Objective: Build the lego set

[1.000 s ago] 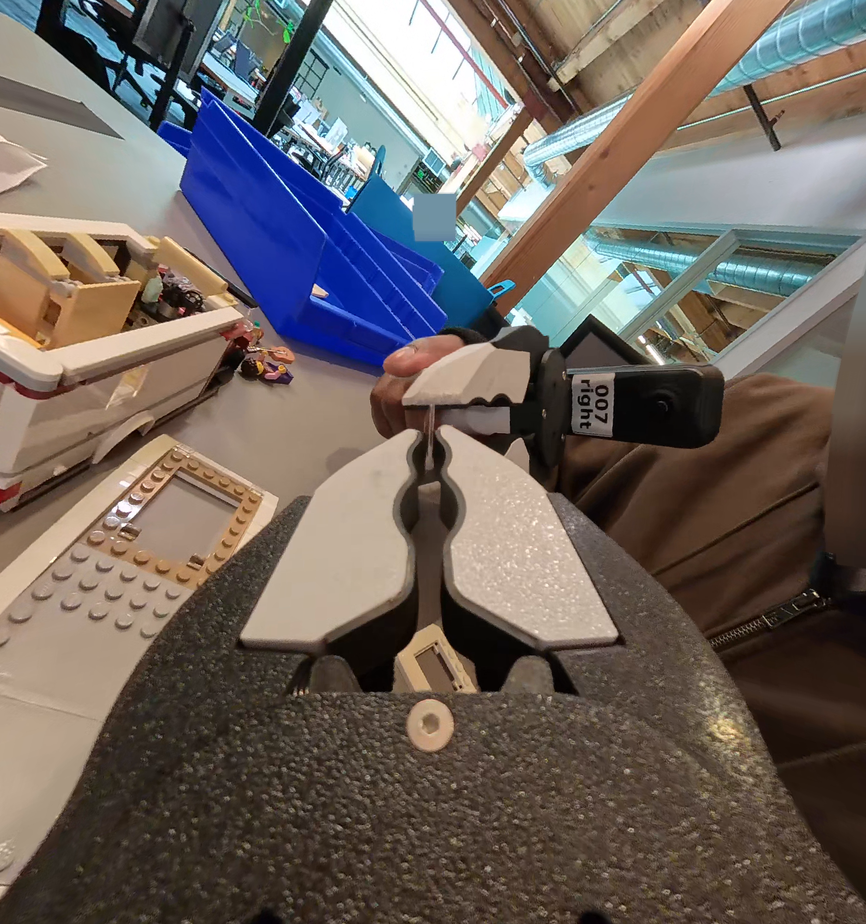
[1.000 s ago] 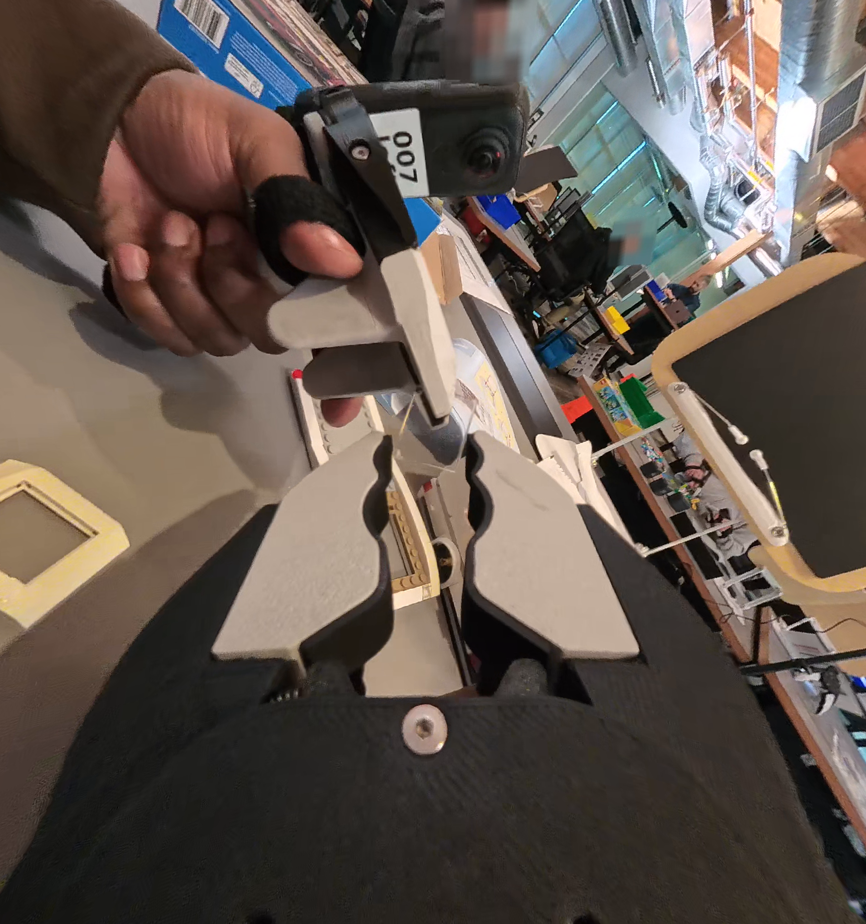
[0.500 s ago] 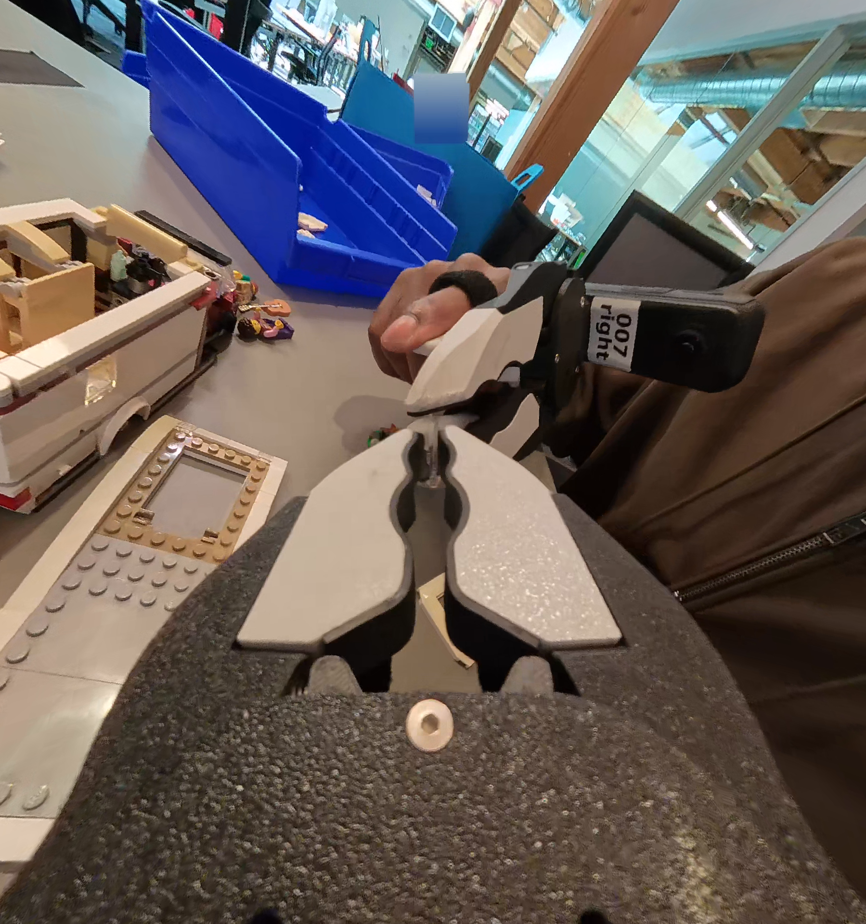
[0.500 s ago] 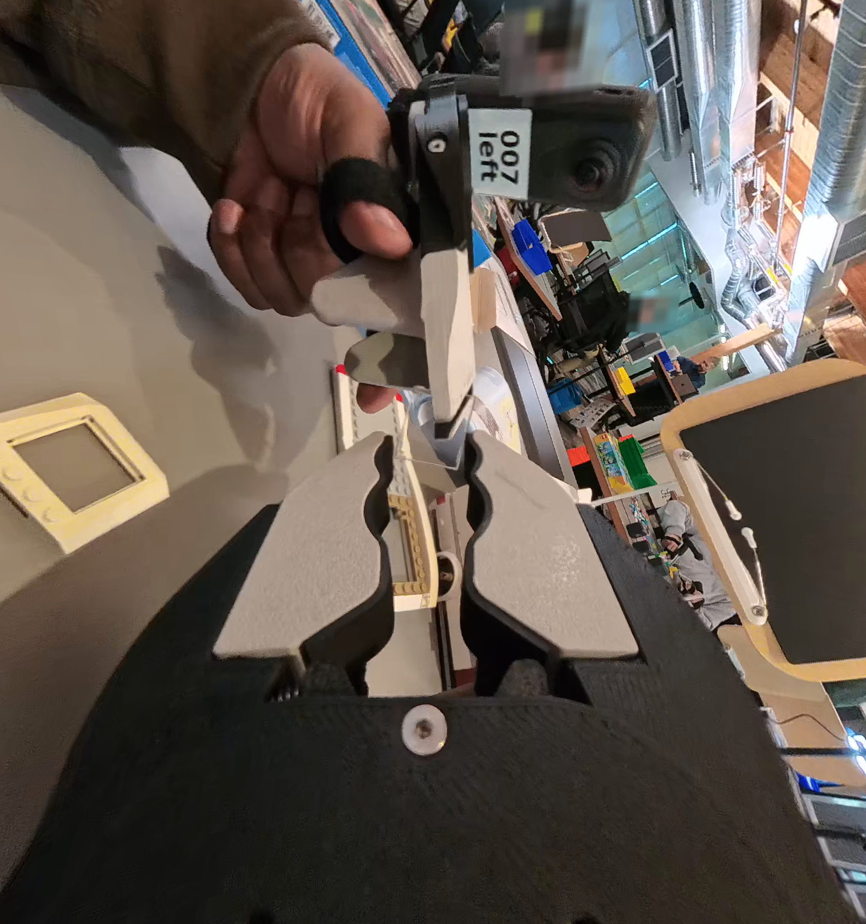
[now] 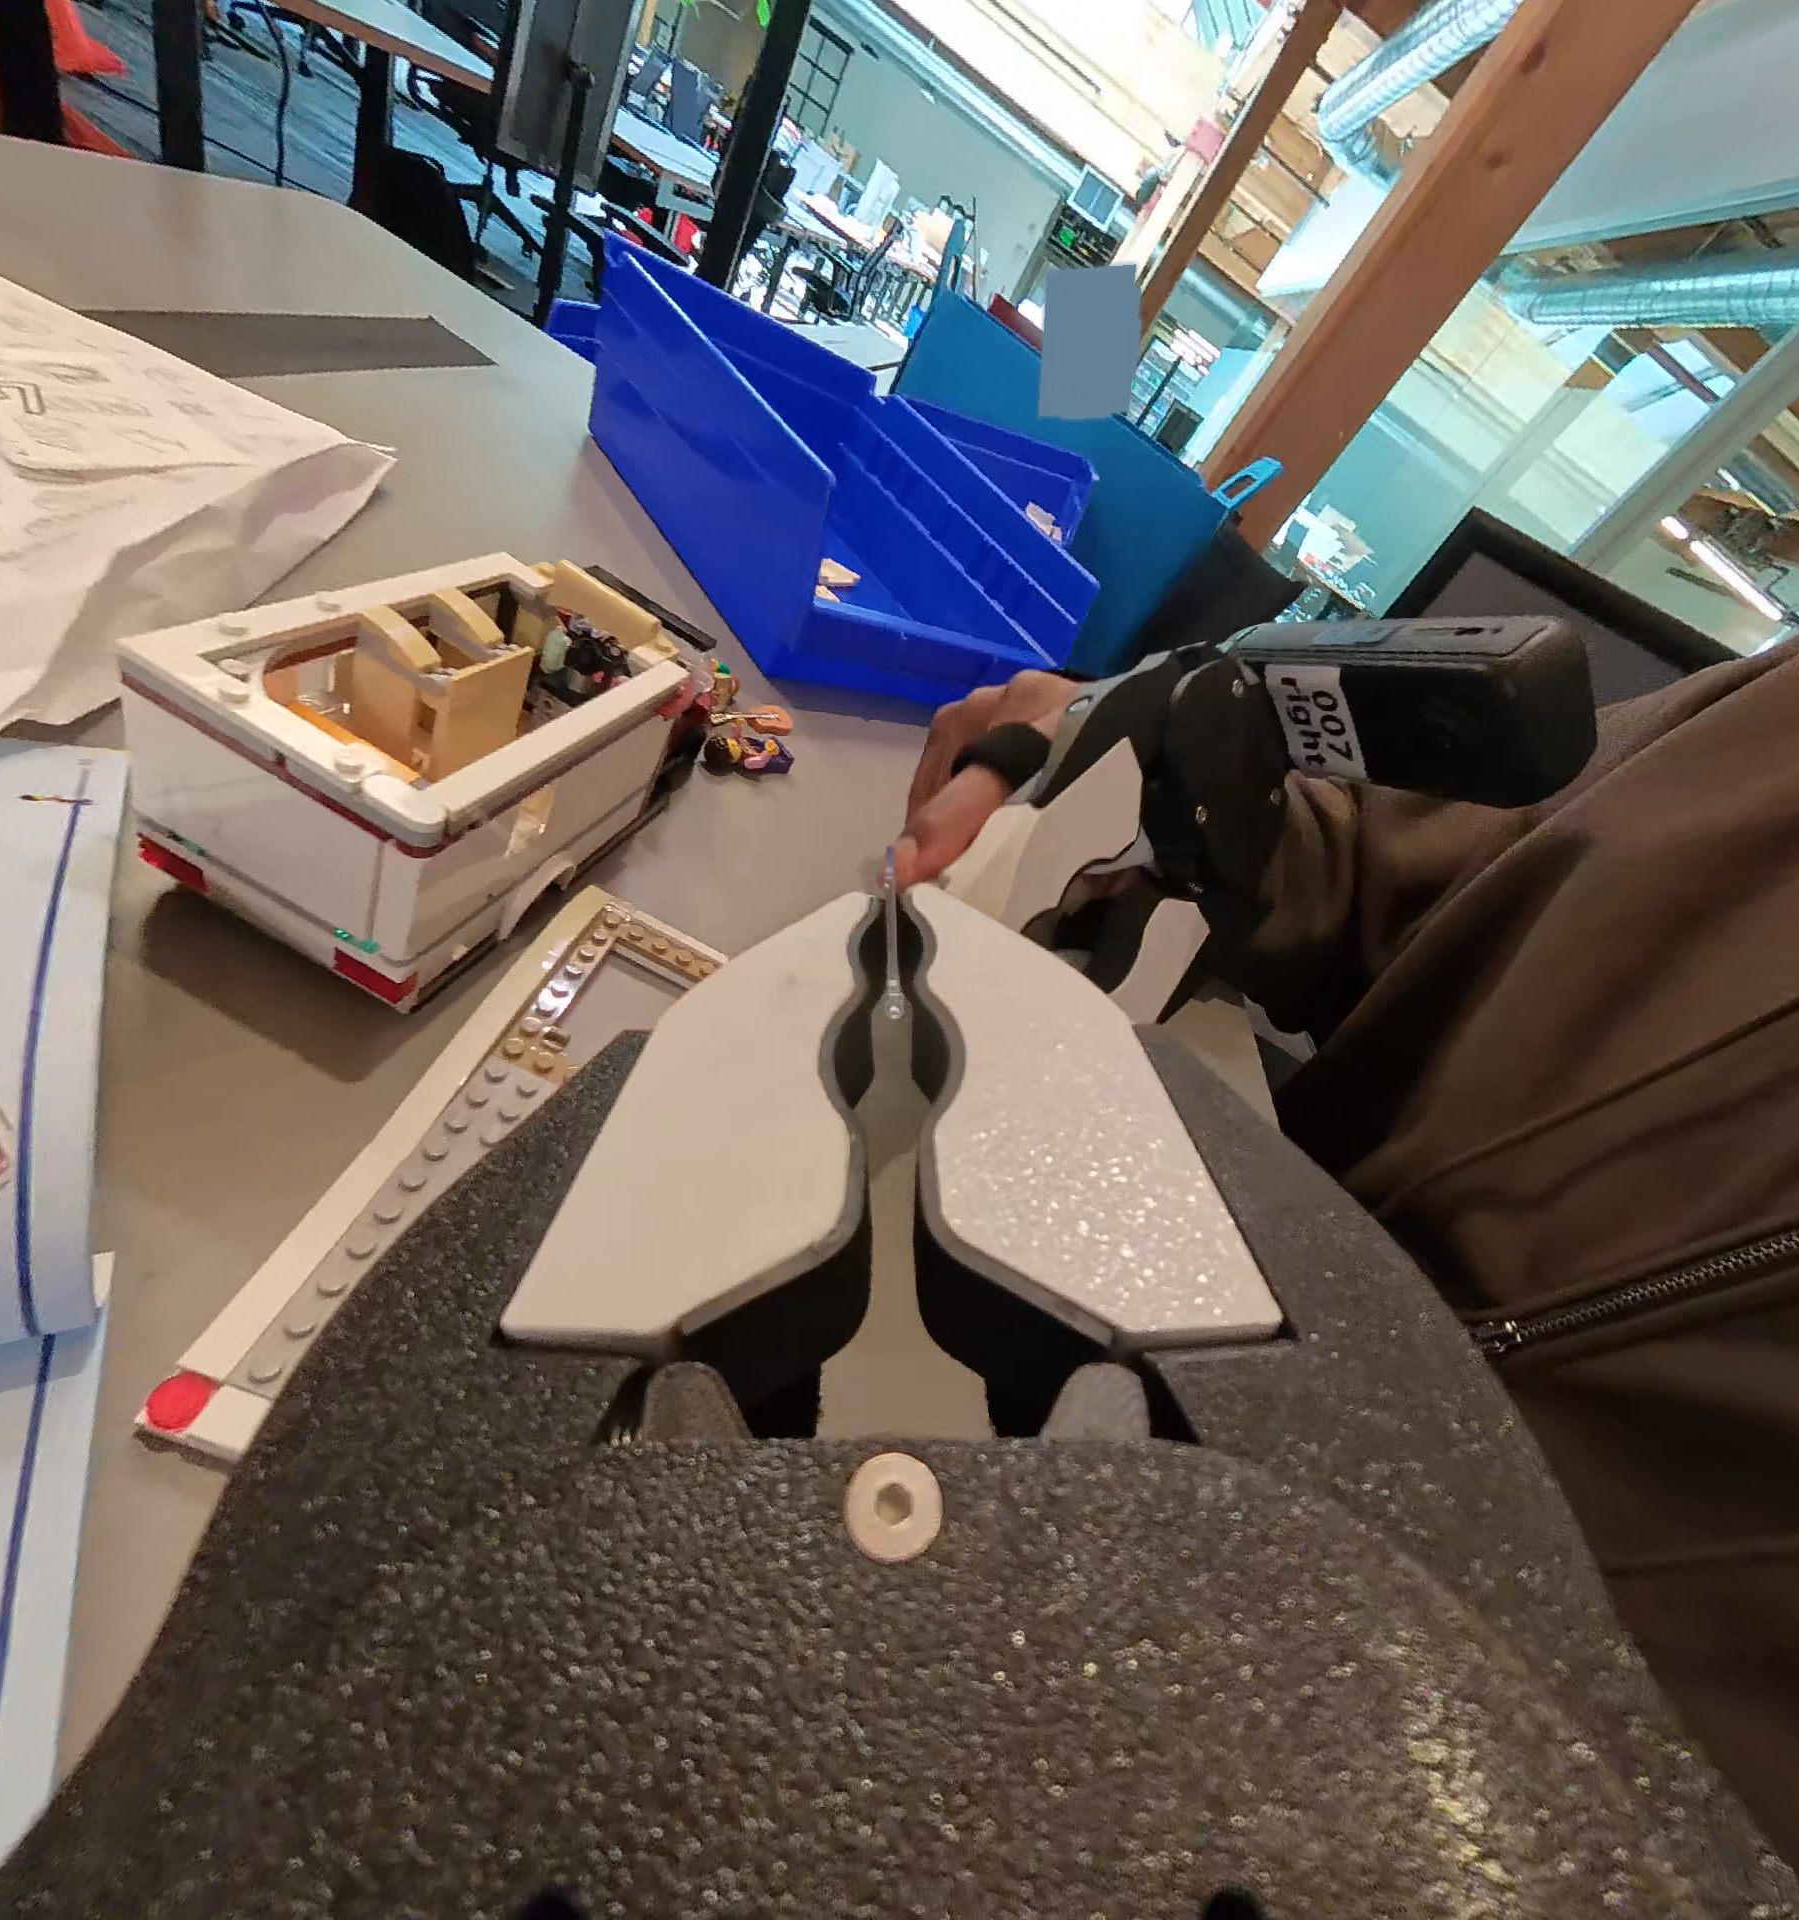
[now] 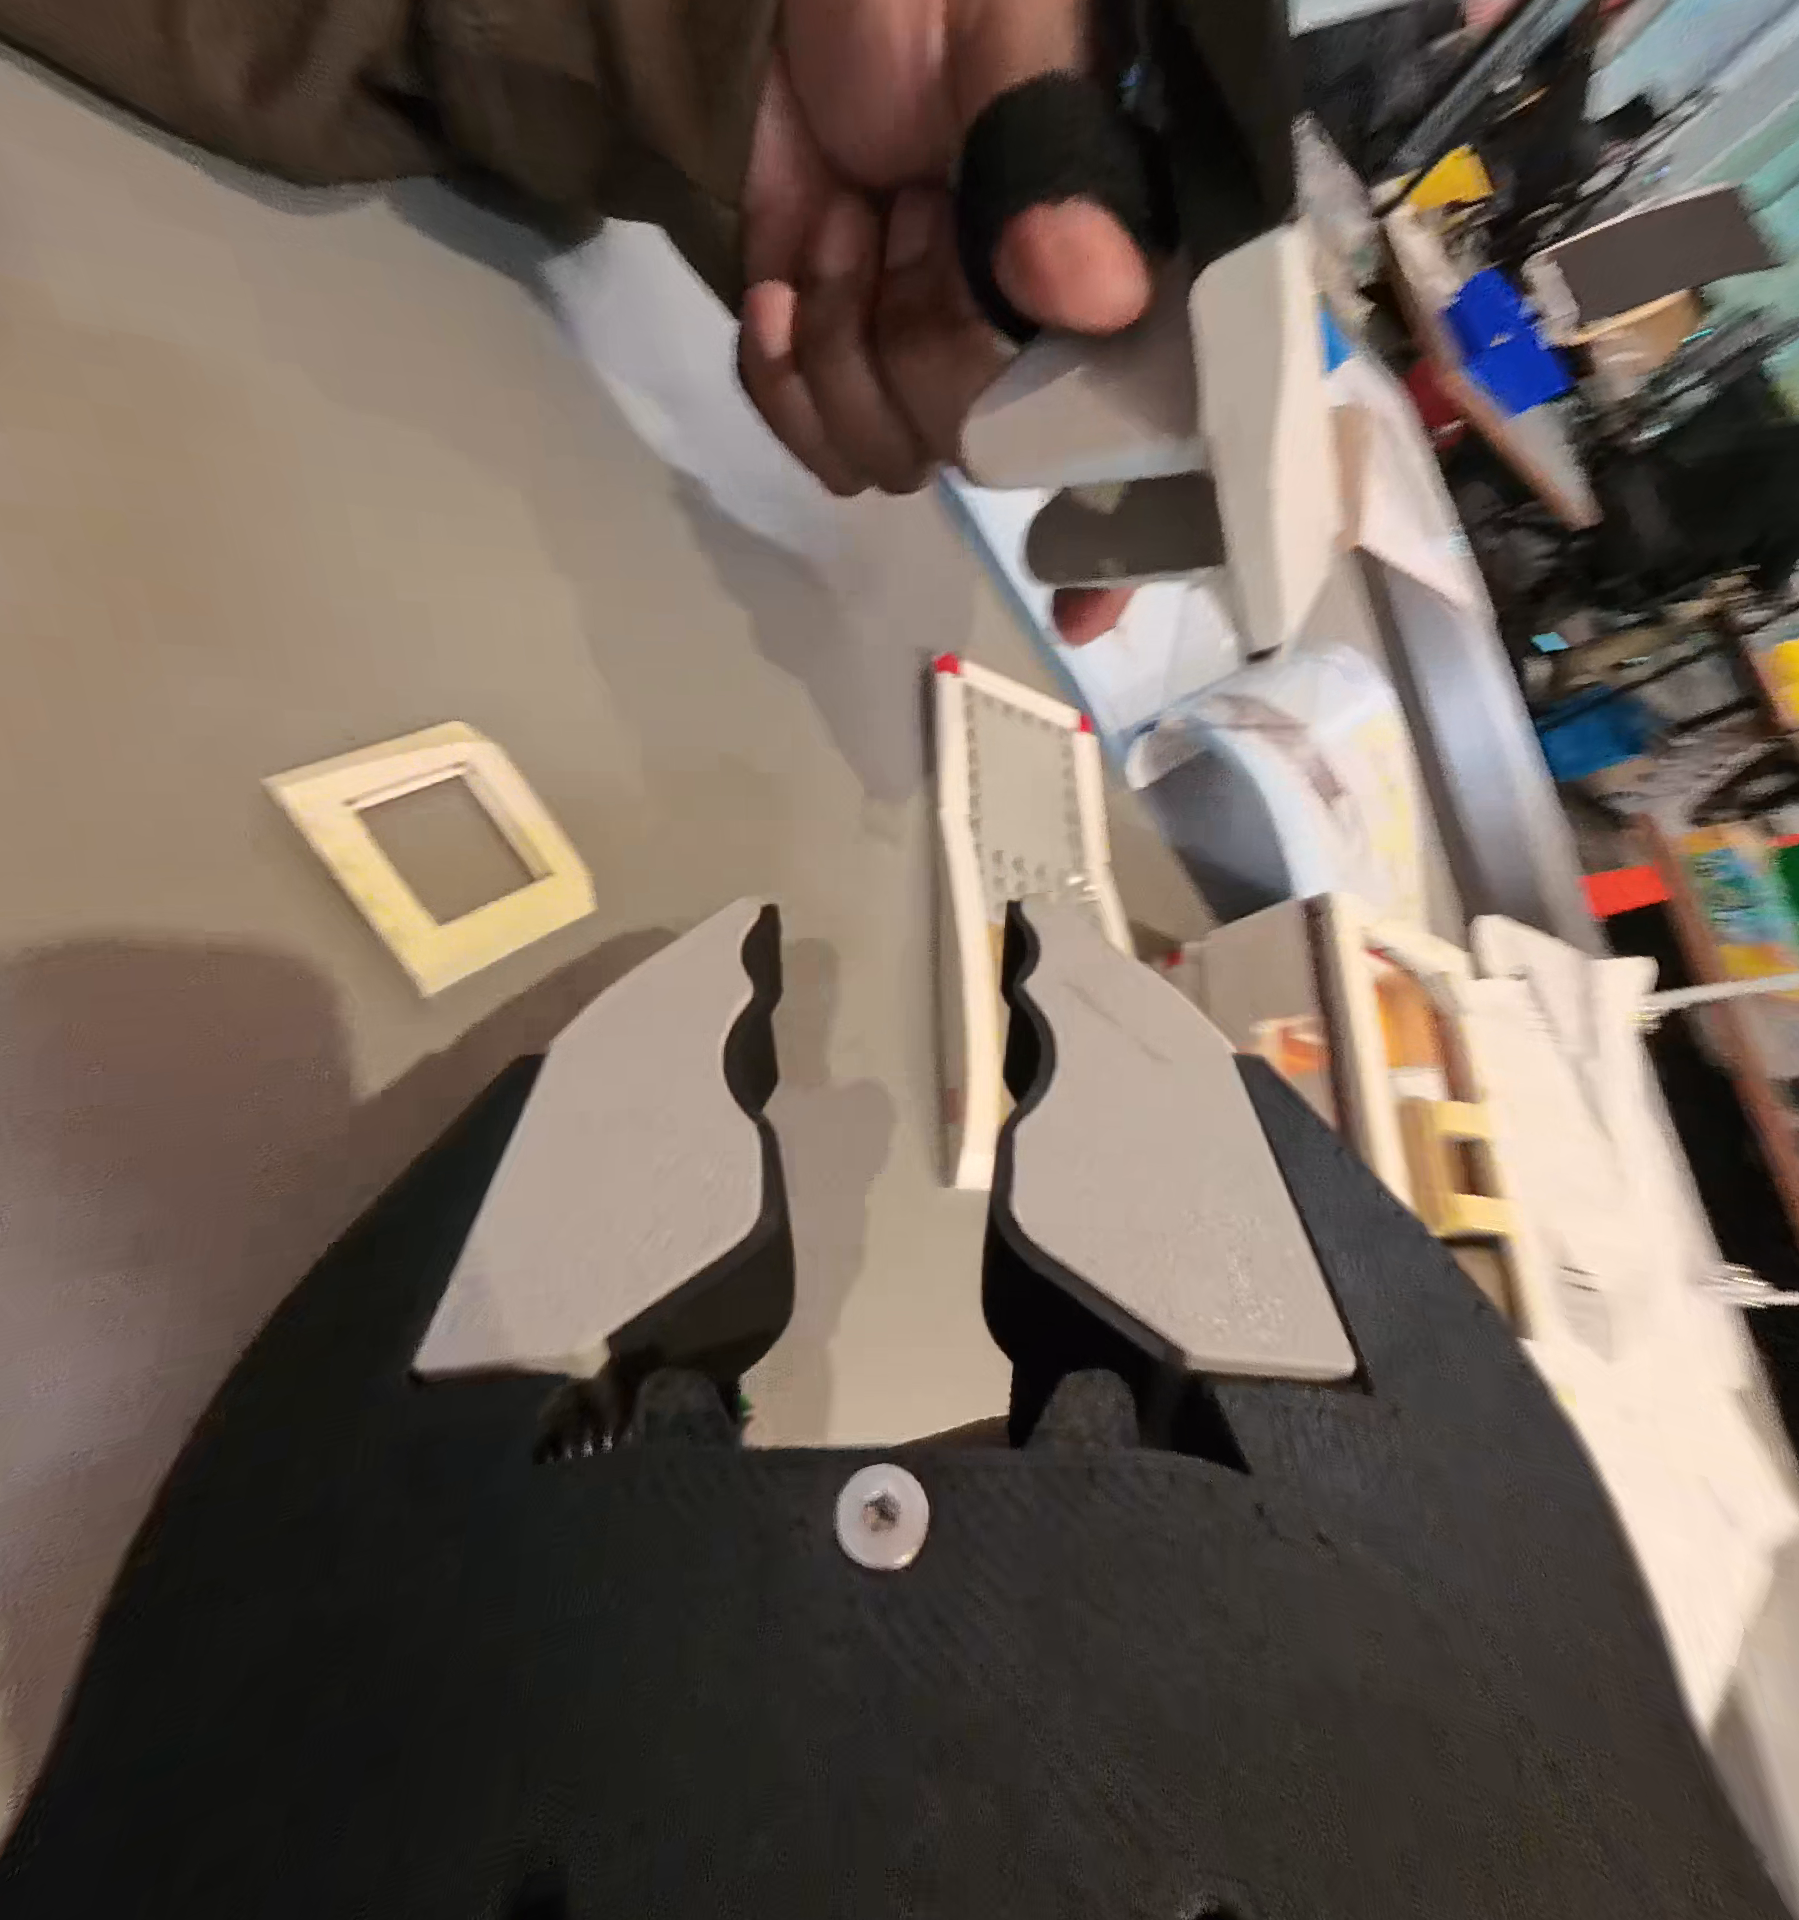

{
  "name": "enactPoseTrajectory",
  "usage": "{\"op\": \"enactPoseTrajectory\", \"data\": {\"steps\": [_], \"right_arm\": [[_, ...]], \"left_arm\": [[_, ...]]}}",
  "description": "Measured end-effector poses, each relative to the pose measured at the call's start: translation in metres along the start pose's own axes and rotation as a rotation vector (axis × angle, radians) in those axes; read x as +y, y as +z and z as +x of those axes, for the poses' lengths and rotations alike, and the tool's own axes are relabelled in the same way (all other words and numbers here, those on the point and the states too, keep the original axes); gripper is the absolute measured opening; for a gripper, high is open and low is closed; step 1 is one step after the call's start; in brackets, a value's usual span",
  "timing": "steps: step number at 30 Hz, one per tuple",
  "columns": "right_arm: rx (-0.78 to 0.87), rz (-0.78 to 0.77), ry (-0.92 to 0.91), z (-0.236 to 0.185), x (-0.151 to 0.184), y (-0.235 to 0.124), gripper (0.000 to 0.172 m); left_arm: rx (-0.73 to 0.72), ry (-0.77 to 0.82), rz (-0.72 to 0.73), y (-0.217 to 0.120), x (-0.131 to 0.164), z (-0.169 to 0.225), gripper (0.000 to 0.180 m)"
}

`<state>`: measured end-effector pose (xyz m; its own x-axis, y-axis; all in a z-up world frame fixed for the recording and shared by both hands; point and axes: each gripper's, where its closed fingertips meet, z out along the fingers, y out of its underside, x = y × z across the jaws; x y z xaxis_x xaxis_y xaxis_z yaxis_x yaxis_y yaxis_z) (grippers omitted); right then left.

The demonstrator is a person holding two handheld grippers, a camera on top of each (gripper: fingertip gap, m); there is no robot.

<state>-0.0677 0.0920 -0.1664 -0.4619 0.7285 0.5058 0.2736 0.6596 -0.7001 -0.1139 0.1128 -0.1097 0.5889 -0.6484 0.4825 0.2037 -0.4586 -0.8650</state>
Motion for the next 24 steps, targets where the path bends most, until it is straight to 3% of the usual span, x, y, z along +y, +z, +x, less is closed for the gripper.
{"op": "enactPoseTrajectory", "data": {"steps": [9,24], "right_arm": [[-0.322,-0.031,0.089,-0.048,0.005,-0.001,0.058],[-0.353,-0.105,0.102,-0.06,0.014,0.01,0.06]], "left_arm": [[-0.007,-0.051,0.009,0.0,0.003,-0.011,0.002],[-0.006,-0.082,0.008,0.001,0.005,-0.014,0.002]]}}
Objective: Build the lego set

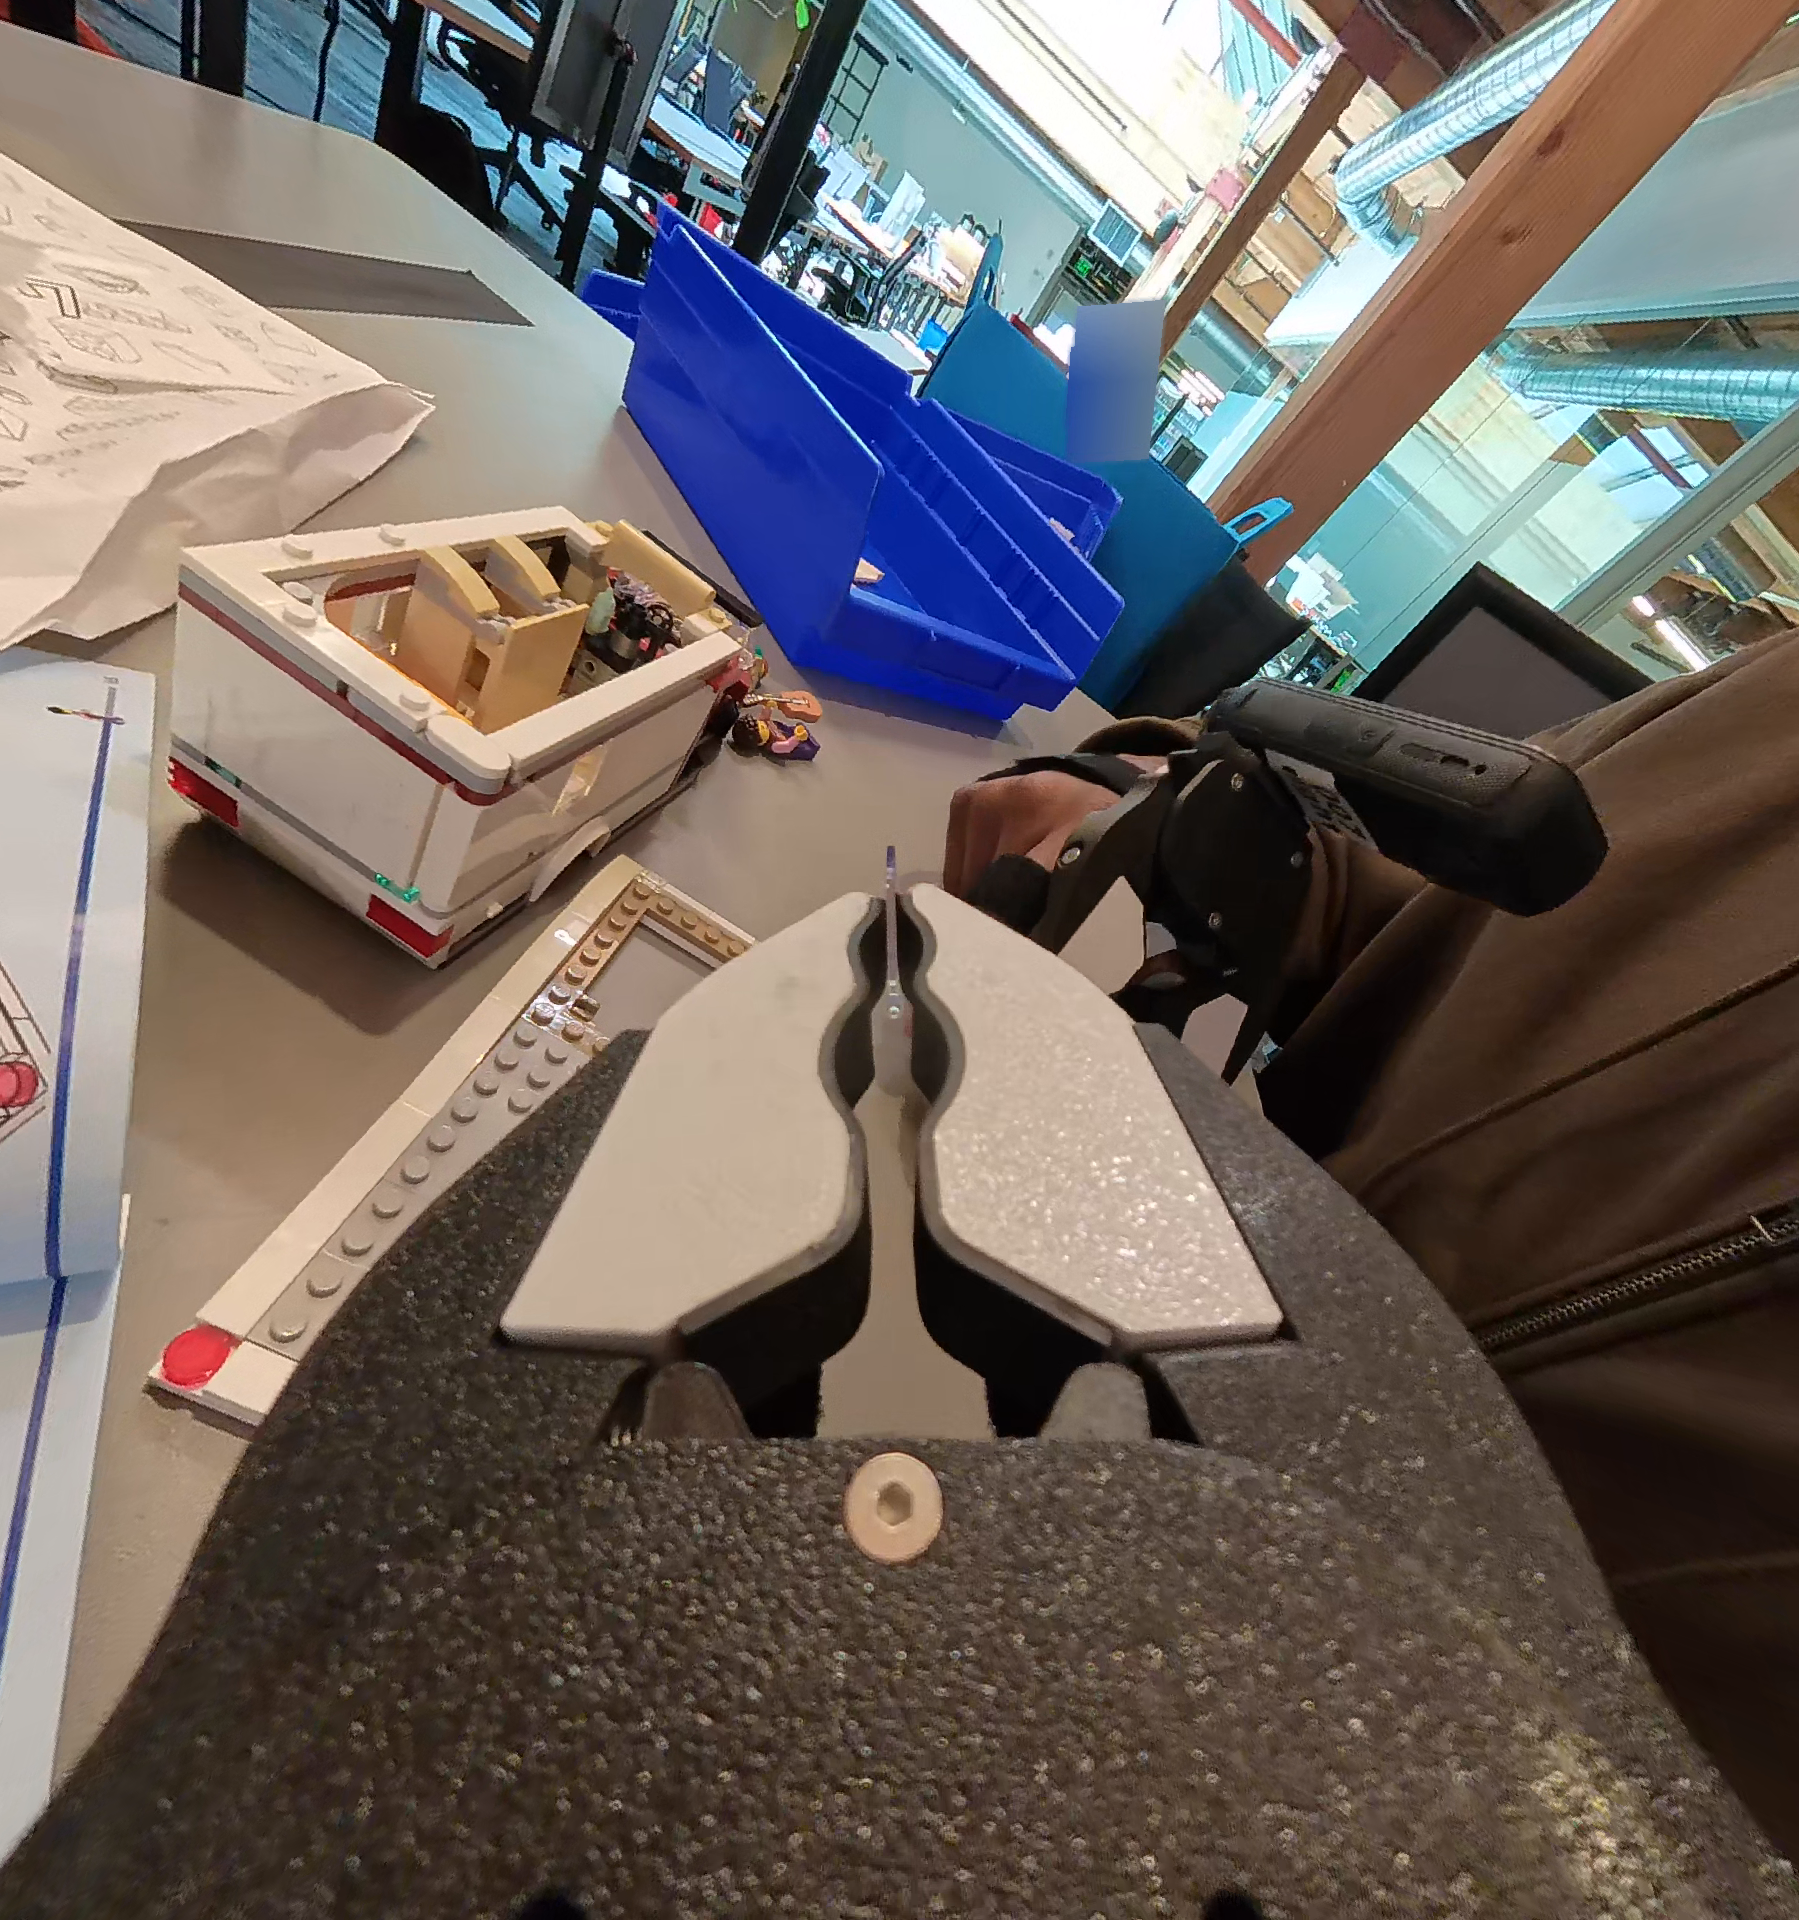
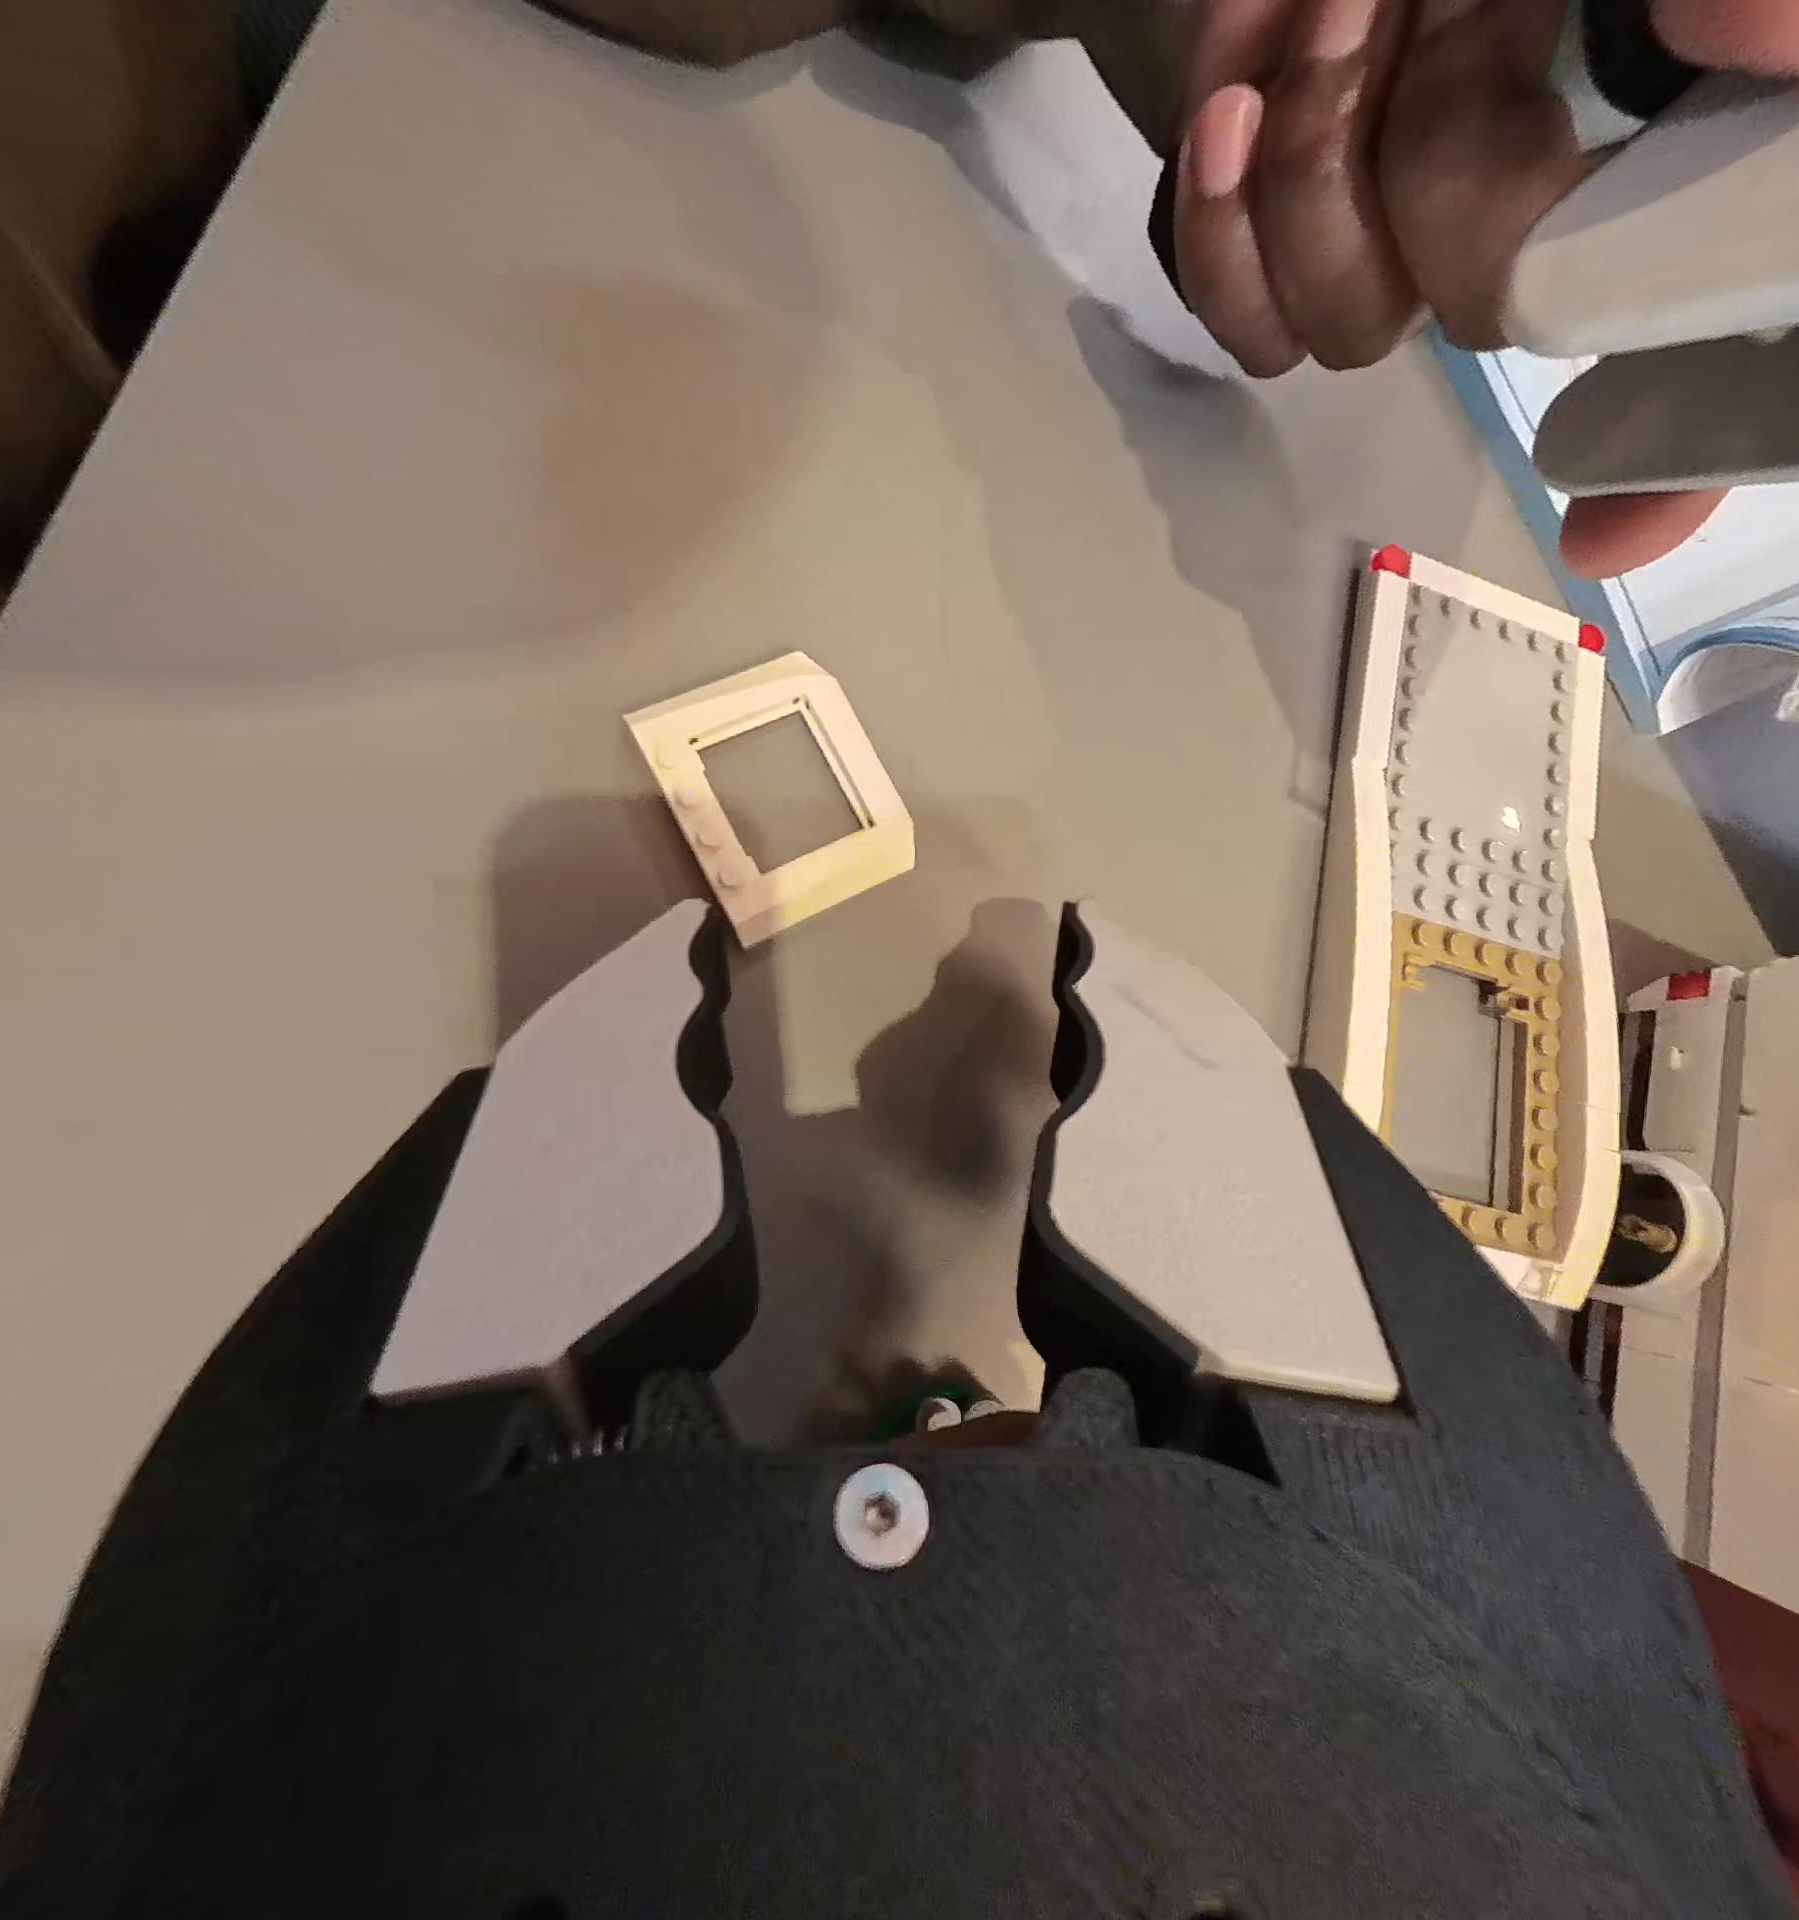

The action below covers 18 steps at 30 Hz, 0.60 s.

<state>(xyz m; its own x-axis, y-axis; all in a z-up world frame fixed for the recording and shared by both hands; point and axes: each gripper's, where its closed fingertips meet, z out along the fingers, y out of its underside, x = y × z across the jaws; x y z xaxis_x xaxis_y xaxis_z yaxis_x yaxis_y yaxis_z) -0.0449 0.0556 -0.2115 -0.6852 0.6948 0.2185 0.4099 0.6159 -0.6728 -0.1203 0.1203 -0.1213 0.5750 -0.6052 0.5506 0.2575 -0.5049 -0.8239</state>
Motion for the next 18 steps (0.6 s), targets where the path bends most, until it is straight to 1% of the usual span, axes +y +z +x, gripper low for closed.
{"op": "enactPoseTrajectory", "data": {"steps": [9,15,18], "right_arm": [[0.151,-0.05,0.015,0.025,0.005,-0.005,0.057],[0.067,0.0,0.013,0.008,-0.009,-0.007,0.057],[0.069,-0.03,-0.019,0.003,-0.009,0.0,0.057]], "left_arm": [[-0.028,0.001,0.0,-0.001,-0.001,-0.003,0.002],[-0.019,0.006,-0.047,0.002,0.007,0.0,0.002],[-0.018,0.01,-0.063,0.003,0.009,0.001,0.002]]}}
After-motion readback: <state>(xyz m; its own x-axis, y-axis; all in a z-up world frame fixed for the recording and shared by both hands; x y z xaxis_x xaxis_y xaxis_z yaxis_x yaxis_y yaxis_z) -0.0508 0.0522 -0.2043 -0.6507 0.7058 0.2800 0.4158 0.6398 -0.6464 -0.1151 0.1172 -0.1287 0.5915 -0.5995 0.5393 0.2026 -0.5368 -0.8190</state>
